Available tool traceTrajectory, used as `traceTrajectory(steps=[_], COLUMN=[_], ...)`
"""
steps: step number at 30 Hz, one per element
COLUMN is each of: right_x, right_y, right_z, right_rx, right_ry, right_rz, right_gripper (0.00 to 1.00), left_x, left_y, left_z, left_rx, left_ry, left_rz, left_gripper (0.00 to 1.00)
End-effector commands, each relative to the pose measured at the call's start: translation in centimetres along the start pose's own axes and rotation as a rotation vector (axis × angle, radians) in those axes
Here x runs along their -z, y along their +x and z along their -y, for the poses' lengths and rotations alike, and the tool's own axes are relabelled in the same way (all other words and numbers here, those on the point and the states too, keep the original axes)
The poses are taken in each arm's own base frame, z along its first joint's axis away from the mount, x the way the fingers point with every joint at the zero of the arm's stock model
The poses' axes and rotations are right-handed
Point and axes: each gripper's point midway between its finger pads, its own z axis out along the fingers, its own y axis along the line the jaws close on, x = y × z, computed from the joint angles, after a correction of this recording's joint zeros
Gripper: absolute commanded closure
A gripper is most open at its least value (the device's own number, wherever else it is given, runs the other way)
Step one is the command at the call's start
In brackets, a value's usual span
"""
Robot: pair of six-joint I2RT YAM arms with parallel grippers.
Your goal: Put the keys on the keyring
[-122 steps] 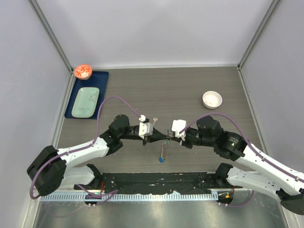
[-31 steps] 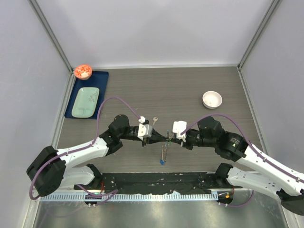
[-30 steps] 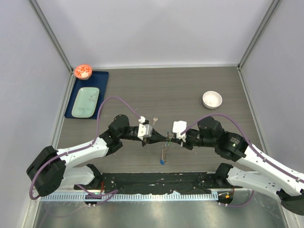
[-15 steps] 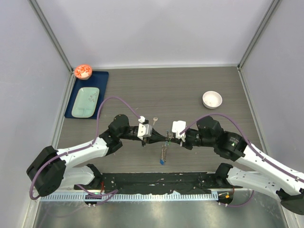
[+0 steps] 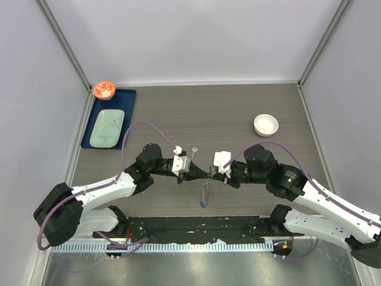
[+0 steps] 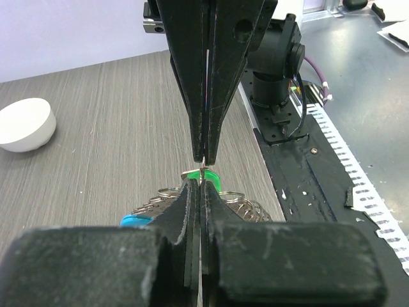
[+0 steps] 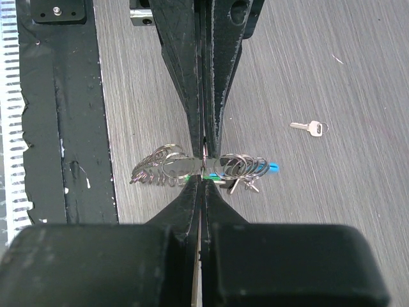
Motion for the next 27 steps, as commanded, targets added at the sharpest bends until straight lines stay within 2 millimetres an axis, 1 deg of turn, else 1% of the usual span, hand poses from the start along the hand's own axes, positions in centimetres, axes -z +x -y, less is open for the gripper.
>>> traceTrajectory(steps=[1, 9, 13, 22, 25, 27], right_x=[0.2, 0.1, 0.1, 0.1, 0.0, -0.2], right_y=[-2.4, -2.6, -2.7, -2.2, -2.0, -1.7], right_z=[0.2, 0.2, 0.2, 0.3, 0.3, 0.3], right_rx=[0.016, 0.015, 0.022, 0.035, 0.037, 0.036], right_ry=[-0.008, -0.009, -0.01, -0.003, -0.001, -0.003], right_rz=[0.071, 0.076, 0.078, 0.06, 0.051, 0.037], right_gripper=[0.99, 0.99, 0.99, 0.99, 0.99, 0.99], left_x=[-0.4, -0.5, -0.4, 0.1, 0.2, 0.4], left_y=[-2.6, -2.6, -2.6, -2.5, -2.9, -3.3], left_z=[-0.2, -0.2, -0.8, -1.7, -1.7, -1.9], left_rx=[-0.085, -0.08, -0.06, 0.066, 0.137, 0.154], left_ry=[0.02, 0.023, -0.01, -0.106, -0.134, -0.156], left_rz=[0.076, 0.078, 0.073, 0.045, 0.057, 0.067], left_gripper=[1.0, 1.0, 1.0, 1.0, 1.0, 1.0])
